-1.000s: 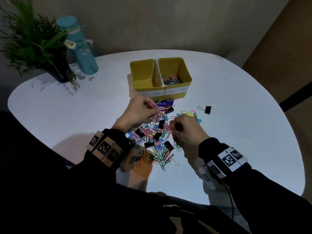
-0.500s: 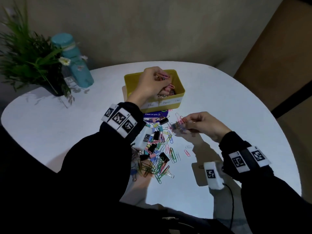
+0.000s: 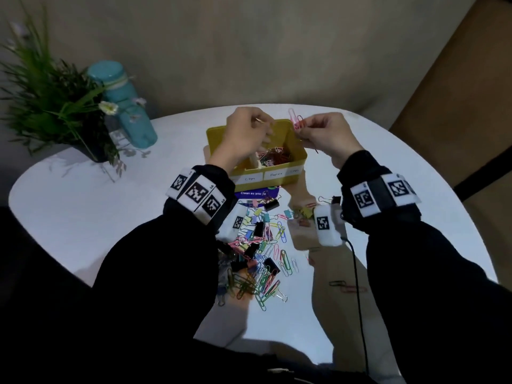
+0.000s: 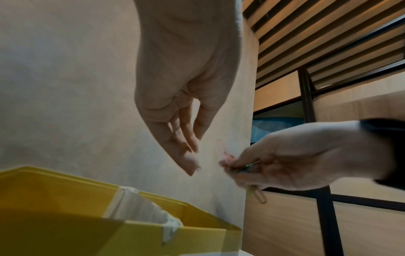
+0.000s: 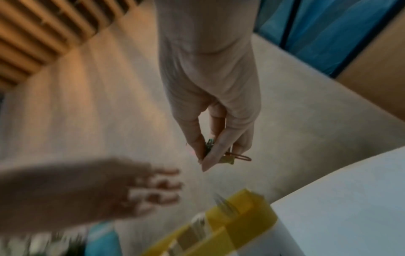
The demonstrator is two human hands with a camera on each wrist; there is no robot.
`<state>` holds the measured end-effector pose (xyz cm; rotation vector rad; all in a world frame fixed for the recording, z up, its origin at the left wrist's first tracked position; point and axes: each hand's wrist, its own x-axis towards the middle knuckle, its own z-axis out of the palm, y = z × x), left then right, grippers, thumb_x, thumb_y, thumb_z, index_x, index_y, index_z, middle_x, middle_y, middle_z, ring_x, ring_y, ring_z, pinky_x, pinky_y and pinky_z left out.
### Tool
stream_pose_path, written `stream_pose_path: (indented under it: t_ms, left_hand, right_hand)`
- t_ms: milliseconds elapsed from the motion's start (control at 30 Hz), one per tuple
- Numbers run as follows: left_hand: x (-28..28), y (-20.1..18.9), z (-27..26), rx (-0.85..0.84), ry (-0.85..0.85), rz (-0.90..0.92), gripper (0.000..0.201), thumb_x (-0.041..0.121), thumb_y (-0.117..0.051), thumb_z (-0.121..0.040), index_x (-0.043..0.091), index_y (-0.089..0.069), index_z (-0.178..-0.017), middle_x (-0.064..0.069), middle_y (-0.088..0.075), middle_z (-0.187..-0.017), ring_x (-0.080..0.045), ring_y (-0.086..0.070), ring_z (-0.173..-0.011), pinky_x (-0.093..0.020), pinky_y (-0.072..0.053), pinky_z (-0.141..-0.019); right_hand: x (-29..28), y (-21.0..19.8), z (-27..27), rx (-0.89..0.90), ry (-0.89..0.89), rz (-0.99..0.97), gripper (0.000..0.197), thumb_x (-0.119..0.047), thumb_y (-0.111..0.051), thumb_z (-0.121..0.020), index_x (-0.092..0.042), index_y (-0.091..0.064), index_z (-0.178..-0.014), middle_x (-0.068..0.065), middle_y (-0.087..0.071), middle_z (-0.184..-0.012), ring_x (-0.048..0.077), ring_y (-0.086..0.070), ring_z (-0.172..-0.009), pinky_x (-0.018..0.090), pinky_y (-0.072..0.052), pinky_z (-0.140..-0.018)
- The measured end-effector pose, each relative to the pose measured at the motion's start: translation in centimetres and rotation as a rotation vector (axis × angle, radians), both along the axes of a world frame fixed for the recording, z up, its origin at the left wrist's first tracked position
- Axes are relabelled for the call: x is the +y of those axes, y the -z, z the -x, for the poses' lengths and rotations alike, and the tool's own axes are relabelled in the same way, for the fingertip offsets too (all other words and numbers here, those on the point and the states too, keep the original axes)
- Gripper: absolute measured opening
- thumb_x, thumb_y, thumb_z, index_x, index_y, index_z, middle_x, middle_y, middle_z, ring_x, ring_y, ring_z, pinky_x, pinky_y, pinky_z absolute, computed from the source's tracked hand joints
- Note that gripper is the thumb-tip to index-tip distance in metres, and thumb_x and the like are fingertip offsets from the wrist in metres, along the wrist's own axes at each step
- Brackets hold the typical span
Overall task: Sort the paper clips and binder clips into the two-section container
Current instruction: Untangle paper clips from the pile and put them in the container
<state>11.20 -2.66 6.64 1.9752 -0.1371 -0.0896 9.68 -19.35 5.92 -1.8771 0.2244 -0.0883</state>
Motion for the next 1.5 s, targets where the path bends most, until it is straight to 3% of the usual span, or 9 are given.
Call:
stream_pose_path:
  t_ms: [100,233,333,433,667,833,1000,1300,1500]
  left_hand:
    - [1.9,-0.1,2.3,-0.019,0.028,-0.03,0.015,0.006,-0.049,-0.097,0.003,-0.064,-0.098,-0.009,-0.066,-0.078,-0.017,-0.064,-0.062,-0.029,-0.055,-0.053]
    - [5.3,0.8,5.3,0.048,0.088,-0.157,0.011,0.01,-0.056,-0.094,0.004,-0.066,-0.096,-0.009,-0.068,-0.076,-0.015,-0.064,-0.06,-0.022,-0.052,-0.047]
    - [7.3,2.6,7.1,0.154,0.167,-0.277,0.009,0.008,-0.063,-0.089,0.002,-0.068,-0.094,-0.016,-0.071,-0.079,-0.023,-0.068,-0.065,-0.033,-0.058,-0.057]
    - [8.1,4.9,8.3,0.246,0.3,-0.499,0.012,0.005,-0.076,-0.076,0.008,-0.071,-0.087,-0.012,-0.073,-0.078,-0.026,-0.071,-0.071,-0.038,-0.058,-0.067]
    - [7.2,8.4,8.9,0.176,0.505,-0.824,0.031,0.02,-0.087,-0.061,0.024,-0.071,-0.088,0.013,-0.052,-0.076,-0.015,-0.053,-0.081,-0.027,-0.039,-0.065]
    - [6.4,9.4,9.0,0.061,0.447,-0.787,0.038,0.021,-0.086,-0.065,0.016,-0.064,-0.096,0.013,-0.043,-0.074,-0.014,-0.044,-0.077,-0.028,-0.031,-0.063]
    - [6.1,9.8,8.8,0.122,0.434,-0.714,0.027,0.017,-0.086,-0.066,0.012,-0.063,-0.08,0.007,-0.059,-0.065,-0.01,-0.055,-0.063,-0.025,-0.034,-0.055]
    - [6.7,8.4,8.7,0.179,0.399,-0.355,0.025,0.013,-0.085,-0.067,-0.001,-0.065,-0.074,-0.008,-0.068,-0.065,-0.001,-0.063,-0.053,-0.011,-0.046,-0.051]
    - [6.4,8.2,8.3,0.14,0.33,-0.366,0.028,0.02,-0.08,-0.074,-0.004,-0.066,-0.08,-0.017,-0.071,-0.073,-0.021,-0.068,-0.065,-0.031,-0.054,-0.064]
  right_hand:
    - [1.6,0.7,-1.6,0.046,-0.074,0.324,0.025,-0.016,-0.073,-0.083,-0.003,-0.07,-0.104,0.008,-0.067,-0.096,0.017,-0.065,-0.081,0.022,-0.056,-0.066]
    - [1.9,0.9,-1.6,0.027,-0.094,0.609,0.033,-0.023,-0.066,-0.089,-0.01,-0.067,-0.119,0.009,-0.066,-0.123,0.023,-0.06,-0.115,0.028,-0.043,-0.101]
    - [2.1,0.8,1.1,-0.112,-0.111,0.602,0.019,-0.021,-0.067,-0.086,-0.018,-0.074,-0.104,0.0,-0.072,-0.099,0.014,-0.063,-0.092,0.025,-0.048,-0.088]
    - [3.0,2.2,5.0,-0.1,-0.442,0.564,0.01,-0.015,-0.069,-0.085,-0.021,-0.075,-0.09,-0.011,-0.067,-0.078,0.007,-0.063,-0.073,0.029,-0.056,-0.076]
    - [3.3,8.5,9.5,0.123,-0.805,0.731,0.018,-0.02,-0.082,-0.073,-0.027,-0.075,-0.088,-0.007,-0.067,-0.092,0.009,-0.063,-0.078,0.03,-0.054,-0.071]
    - [1.2,8.8,9.6,0.073,-0.636,0.849,0.023,-0.026,-0.083,-0.068,-0.026,-0.071,-0.087,-0.007,-0.056,-0.085,0.017,-0.059,-0.08,0.03,-0.048,-0.067]
    - [1.0,9.9,10.4,0.144,-0.567,0.875,0.061,-0.049,-0.086,-0.057,-0.02,-0.055,-0.1,0.0,-0.044,-0.093,0.02,-0.045,-0.081,0.03,-0.035,-0.066]
    - [0.7,10.4,9.7,0.086,-0.611,0.841,0.01,-0.027,-0.075,-0.08,-0.019,-0.068,-0.082,0.001,-0.057,-0.088,0.021,-0.057,-0.082,0.034,-0.049,-0.071]
    - [-0.4,9.8,9.7,0.106,-0.544,0.881,0.014,-0.026,-0.068,-0.086,-0.021,-0.058,-0.078,0.005,-0.068,-0.083,0.026,-0.063,-0.08,0.036,-0.052,-0.071]
